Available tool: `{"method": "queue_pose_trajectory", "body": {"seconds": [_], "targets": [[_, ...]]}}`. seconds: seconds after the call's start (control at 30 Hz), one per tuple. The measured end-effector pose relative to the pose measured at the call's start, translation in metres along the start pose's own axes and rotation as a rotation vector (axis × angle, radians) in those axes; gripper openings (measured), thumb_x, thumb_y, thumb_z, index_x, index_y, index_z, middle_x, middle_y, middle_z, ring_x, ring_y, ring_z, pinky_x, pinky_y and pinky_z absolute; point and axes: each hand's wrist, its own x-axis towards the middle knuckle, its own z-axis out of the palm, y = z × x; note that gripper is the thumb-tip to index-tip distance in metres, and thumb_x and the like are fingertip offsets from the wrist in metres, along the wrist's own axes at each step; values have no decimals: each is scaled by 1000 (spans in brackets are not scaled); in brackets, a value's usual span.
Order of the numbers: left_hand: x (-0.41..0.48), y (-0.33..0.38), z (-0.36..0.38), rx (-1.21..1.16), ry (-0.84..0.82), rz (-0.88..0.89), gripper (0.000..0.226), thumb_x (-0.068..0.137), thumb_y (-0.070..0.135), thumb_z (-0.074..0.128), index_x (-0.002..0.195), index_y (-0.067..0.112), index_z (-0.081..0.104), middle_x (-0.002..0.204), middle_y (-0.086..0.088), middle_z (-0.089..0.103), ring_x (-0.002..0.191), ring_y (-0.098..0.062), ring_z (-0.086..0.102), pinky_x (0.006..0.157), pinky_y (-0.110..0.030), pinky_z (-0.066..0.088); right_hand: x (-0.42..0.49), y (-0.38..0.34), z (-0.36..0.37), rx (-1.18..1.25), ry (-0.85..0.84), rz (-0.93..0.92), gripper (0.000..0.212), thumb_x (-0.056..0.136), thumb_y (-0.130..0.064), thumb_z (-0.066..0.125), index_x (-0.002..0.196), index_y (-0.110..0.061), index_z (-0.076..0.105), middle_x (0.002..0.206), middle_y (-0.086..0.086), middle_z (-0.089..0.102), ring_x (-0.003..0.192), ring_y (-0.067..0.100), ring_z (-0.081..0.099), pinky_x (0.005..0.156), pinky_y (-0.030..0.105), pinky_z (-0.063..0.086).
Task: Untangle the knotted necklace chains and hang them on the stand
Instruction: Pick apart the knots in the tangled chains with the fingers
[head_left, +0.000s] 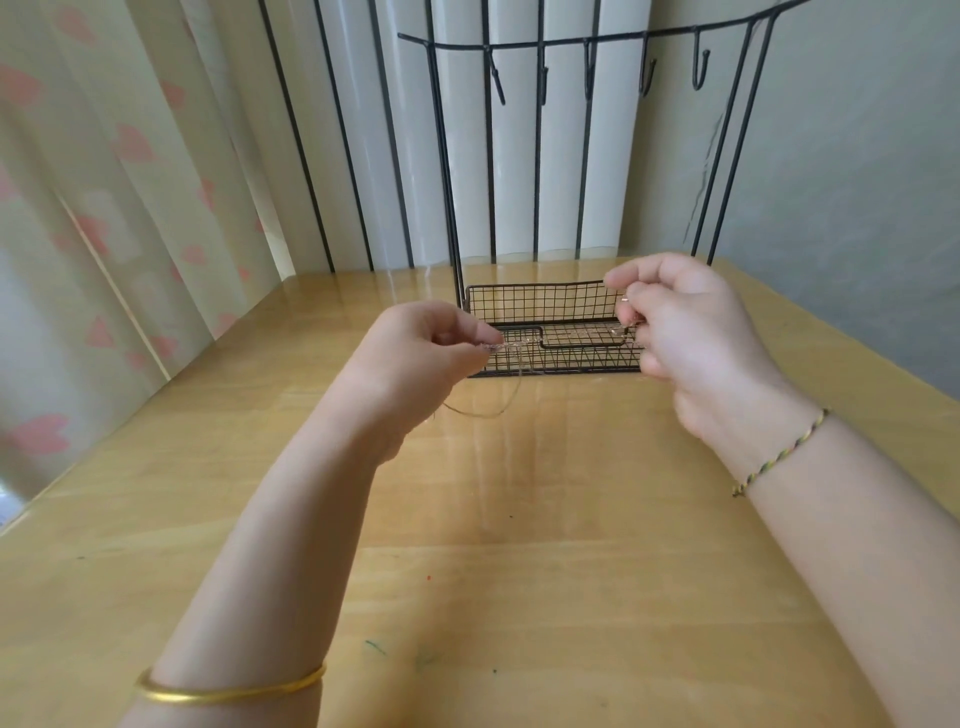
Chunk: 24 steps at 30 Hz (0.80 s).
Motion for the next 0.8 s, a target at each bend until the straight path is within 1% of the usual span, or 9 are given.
{"method": "queue_pose_trajectory", "body": {"seconds": [0.13,0.23,0.33,0.4,0.47,0.53,0.63,0.73,0.8], "targets": [[2,-1,-1,17,49,46,12,90,6,56,87,11,66,79,-6,61,66,-14,47,59,-26,40,-6,-1,-1,-226,-144,-88,29,92,-5,41,83,-18,65,58,-4,46,34,-3,38,34,6,24],[2,0,0,-30,49,43,11,94,9,52,91,8,63,83,-5,67,67,-12,51,58,-25,40,-11,-1,1,-271,-269,-87,21,92,-17,51,84,-16,70,49,-8,44,37,-2,38,34,5,24],[3,0,2,-79,50,42,10,96,9,49,93,8,59,76,0,68,58,-6,54,50,-18,38,-14,-3,3,-251,-358,-78,20,85,-33,63,78,-18,72,40,-20,48,42,-10,44,38,2,28],[3,1,2,-106,48,42,10,96,9,49,92,9,58,72,2,67,55,-4,55,48,-16,37,-13,-2,3,-221,-394,-85,15,78,-32,70,76,-17,72,52,-19,58,48,-11,48,45,1,32],[3,2,0,-118,44,45,10,95,7,49,92,9,58,71,3,67,54,-2,55,46,-15,37,-13,0,4,-215,-420,-96,11,74,-25,75,74,-15,72,64,-10,63,55,-7,51,54,4,38],[2,3,-1,-130,40,42,11,93,3,50,91,8,59,71,2,67,52,-1,55,45,-13,37,-13,0,5,-209,-428,-101,8,75,-20,75,73,-14,70,62,-11,61,54,-5,50,54,5,40],[0,5,-3,-146,24,28,14,88,-3,51,86,8,60,73,-1,67,52,-3,53,46,-14,37,-14,-3,5,-175,-405,-92,9,80,-17,69,72,-14,67,51,-18,56,46,-6,47,43,4,32],[-1,6,-3,-176,-3,1,12,85,-3,56,85,7,63,72,-4,63,59,-10,47,52,-19,35,-14,-4,4,-146,-387,-65,11,82,-18,63,72,-16,66,71,-7,67,58,7,46,41,14,29],[-1,6,-3,-194,-25,-9,8,84,1,61,84,8,65,72,-6,56,61,-13,42,54,-20,33,-14,-5,5,-100,-408,-27,13,86,-15,56,74,-13,62,75,2,70,55,11,45,39,18,27]]}}
